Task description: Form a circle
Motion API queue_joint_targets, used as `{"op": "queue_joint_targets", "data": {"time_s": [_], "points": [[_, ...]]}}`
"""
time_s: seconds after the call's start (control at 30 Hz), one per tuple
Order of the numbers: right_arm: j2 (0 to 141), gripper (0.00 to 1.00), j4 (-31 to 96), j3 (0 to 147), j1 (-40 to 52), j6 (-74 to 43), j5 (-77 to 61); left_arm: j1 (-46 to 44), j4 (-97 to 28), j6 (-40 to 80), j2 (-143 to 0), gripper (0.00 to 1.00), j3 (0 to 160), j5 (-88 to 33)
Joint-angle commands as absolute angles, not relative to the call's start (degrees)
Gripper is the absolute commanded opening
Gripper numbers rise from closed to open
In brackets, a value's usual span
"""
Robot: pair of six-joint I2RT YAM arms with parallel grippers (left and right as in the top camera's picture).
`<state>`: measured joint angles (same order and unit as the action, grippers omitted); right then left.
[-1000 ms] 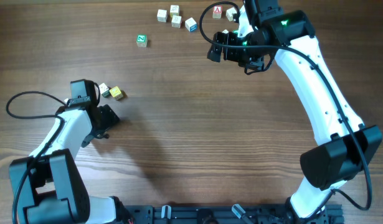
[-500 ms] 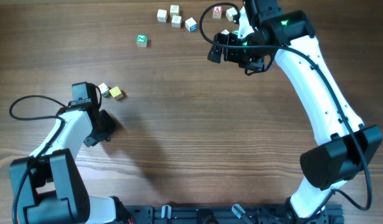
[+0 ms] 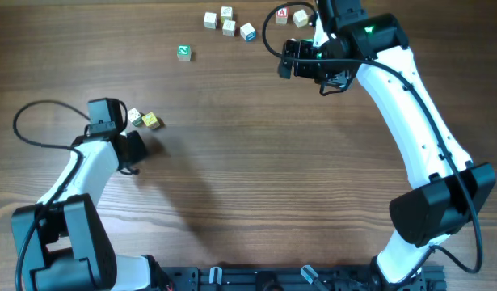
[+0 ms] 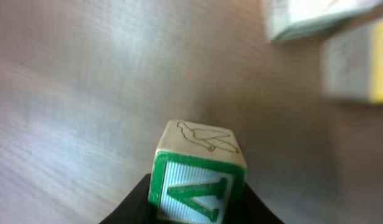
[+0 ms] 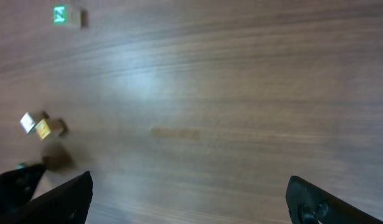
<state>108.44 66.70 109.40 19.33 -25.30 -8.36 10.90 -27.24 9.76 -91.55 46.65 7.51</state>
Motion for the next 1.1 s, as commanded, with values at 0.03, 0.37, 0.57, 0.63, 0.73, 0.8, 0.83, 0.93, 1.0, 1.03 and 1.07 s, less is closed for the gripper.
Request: {"op": "queue_joint_targets", "data": {"time_s": [0.03,0.37,0.57,0.63,0.73,0.8,0.83,0.93,1.0,1.03,1.07], "points": [[107.92,1.0,65.14,109.91,18.33,-25.52,-1.3,11.09,-21.74,-7.73,-91.72,0.15,47.75,6.13],[107.92,1.0,62.15,109.91,16.51,-25.58,-1.3,11.11,-20.12,-17.8,-91.85,0.26,47.64,-0.67],[107.92,1.0,62.15,109.91,16.51,-25.61,-1.3,11.16,-19.57,-17.82,-96.66,0.29,47.64,-0.64],[107.92,0.99,62.15,109.91,16.51,-25.61,-1.28,11.16,-17.3,-17.8,-98.7,0.3,47.64,-0.64],[107.92,0.99,62.15,109.91,16.51,-25.61,-1.28,11.16,-15.84,-17.8,-99.13,0.31,47.64,-0.64],[107.92,1.0,62.15,109.91,16.51,-25.63,-1.28,11.16,-15.88,-17.78,-99.13,0.37,47.64,-0.62],[107.92,1.0,62.15,109.89,16.51,-25.63,-1.3,11.16,-15.92,-17.78,-99.13,0.38,47.64,-0.62],[107.92,1.0,62.13,109.91,16.51,-25.61,-1.28,11.16,-17.39,-17.78,-99.11,0.43,47.64,-0.62],[107.92,1.0,62.13,109.89,16.51,-25.63,-1.3,11.16,-17.56,-17.78,-99.11,0.47,47.64,-0.64],[107.92,1.0,62.15,109.91,16.51,-25.61,-1.28,11.16,-17.56,-17.78,-99.11,0.49,47.64,-0.64],[107.92,1.0,62.15,109.89,16.51,-25.61,-1.28,11.16,-17.56,-17.78,-99.11,0.5,47.64,-0.64]]}}
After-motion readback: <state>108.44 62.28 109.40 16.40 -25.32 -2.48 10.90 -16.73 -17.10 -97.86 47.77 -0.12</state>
